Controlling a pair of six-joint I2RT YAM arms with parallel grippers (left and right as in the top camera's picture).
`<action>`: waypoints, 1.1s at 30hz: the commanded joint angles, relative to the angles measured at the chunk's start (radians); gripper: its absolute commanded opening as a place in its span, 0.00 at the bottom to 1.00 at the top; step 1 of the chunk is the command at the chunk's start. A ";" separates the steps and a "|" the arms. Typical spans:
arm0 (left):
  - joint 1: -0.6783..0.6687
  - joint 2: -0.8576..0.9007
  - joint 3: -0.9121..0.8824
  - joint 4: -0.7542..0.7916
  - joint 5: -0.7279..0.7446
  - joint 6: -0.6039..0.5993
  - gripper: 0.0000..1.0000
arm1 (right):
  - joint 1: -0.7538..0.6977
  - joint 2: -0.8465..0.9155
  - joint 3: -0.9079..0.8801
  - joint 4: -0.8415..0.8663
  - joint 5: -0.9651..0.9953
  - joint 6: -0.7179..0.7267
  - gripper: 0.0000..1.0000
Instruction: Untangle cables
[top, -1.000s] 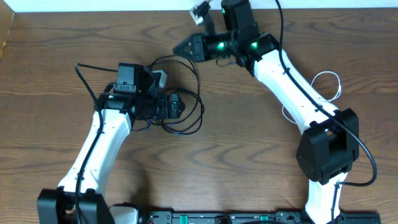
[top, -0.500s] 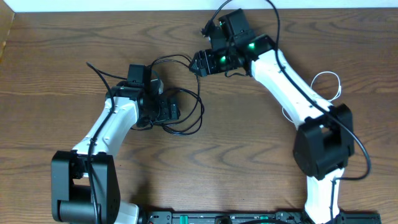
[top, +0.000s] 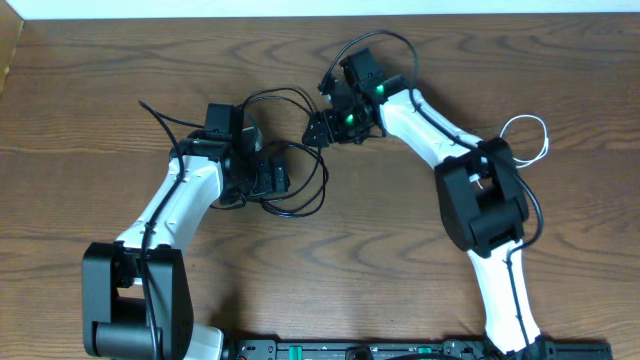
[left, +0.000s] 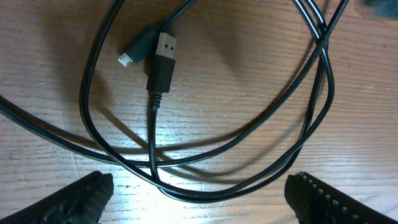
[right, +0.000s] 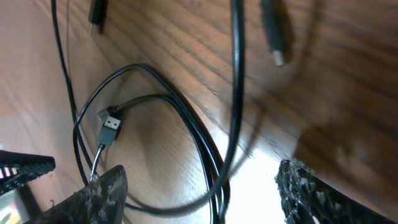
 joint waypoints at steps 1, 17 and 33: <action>0.000 0.007 0.006 -0.001 -0.017 -0.010 0.93 | -0.024 0.070 0.000 0.034 -0.167 -0.025 0.73; 0.000 0.007 0.006 -0.001 -0.017 -0.010 0.93 | -0.031 0.196 0.000 0.130 -0.323 -0.024 0.27; 0.193 0.006 0.007 0.000 0.546 0.155 0.93 | -0.056 -0.053 0.001 0.123 -0.383 -0.060 0.01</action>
